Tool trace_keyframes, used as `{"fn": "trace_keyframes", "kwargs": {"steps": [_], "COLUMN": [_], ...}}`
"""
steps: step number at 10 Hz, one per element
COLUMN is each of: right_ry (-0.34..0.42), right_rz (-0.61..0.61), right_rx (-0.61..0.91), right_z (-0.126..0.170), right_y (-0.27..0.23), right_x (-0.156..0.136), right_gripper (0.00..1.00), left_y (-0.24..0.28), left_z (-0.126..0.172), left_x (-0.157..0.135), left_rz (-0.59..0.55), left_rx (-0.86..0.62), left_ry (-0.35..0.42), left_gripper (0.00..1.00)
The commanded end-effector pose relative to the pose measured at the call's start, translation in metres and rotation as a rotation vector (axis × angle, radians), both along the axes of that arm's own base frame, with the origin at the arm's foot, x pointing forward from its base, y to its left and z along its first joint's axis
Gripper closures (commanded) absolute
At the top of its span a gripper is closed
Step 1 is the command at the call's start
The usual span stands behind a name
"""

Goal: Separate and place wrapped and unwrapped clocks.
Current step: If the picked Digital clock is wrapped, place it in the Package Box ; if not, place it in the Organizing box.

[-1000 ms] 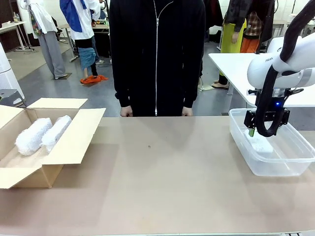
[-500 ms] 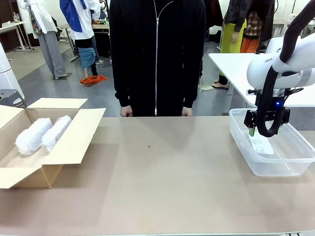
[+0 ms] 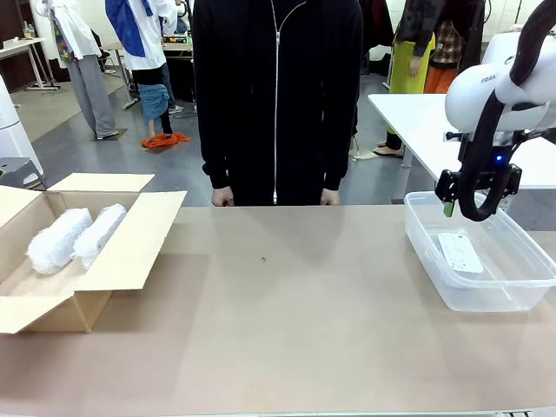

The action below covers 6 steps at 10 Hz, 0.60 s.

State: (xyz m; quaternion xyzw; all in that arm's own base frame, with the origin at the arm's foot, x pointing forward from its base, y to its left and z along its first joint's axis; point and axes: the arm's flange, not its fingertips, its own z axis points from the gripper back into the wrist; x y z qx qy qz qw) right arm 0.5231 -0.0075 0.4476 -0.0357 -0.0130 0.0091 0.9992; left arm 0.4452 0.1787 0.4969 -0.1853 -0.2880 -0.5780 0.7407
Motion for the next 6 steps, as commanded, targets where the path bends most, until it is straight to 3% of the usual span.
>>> {"fn": "trace_keyframes", "kwargs": {"steps": [1,6], "right_ry": [-0.020,-0.064], "right_rz": [-0.022,-0.017], "right_rx": [-0.026,-0.007], "right_z": [0.009,0.025], "right_y": [0.002,0.007], "right_x": [-0.004,-0.009], "right_gripper": [0.00,0.00], "left_y": [0.000,0.000], "left_z": [0.001,0.001], "left_x": [0.000,0.000], "left_rz": [-0.005,-0.005], "left_rx": [-0.011,-0.011], "left_ry": [-0.006,-0.006], "left_gripper": [0.00,0.00]}}
